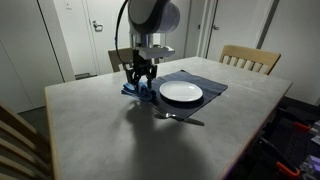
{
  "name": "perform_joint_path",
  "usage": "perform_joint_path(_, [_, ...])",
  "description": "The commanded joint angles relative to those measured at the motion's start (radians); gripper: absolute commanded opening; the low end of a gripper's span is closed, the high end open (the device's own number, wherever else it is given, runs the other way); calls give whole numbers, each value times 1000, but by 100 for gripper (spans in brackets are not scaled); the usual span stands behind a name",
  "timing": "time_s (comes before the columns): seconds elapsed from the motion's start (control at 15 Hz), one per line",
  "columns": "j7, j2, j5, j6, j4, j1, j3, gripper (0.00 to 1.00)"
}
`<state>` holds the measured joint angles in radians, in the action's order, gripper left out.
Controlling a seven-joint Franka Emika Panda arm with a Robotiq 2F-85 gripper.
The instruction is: Use the blue towel to wipe the white plate
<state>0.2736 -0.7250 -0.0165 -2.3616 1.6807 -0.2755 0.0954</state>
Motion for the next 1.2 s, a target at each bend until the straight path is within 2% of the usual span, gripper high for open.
perform_joint_path(0.0, [31, -13, -32, 5, -12, -33, -40, 47])
perform_joint_path(0.07, [37, -13, -39, 4, -11, -38, -45, 46])
perform_joint_path(0.47, [50, 2, -55, 4, -1, -50, -54, 2])
perform_joint_path(0.6, [55, 31, -64, 40, 7, -56, -58, 0])
perform_joint_path(0.93, [103, 178, -165, 263, 50, -88, -85, 2])
perform_joint_path(1.13, [103, 277, -188, 398, 74, -69, -65, 2])
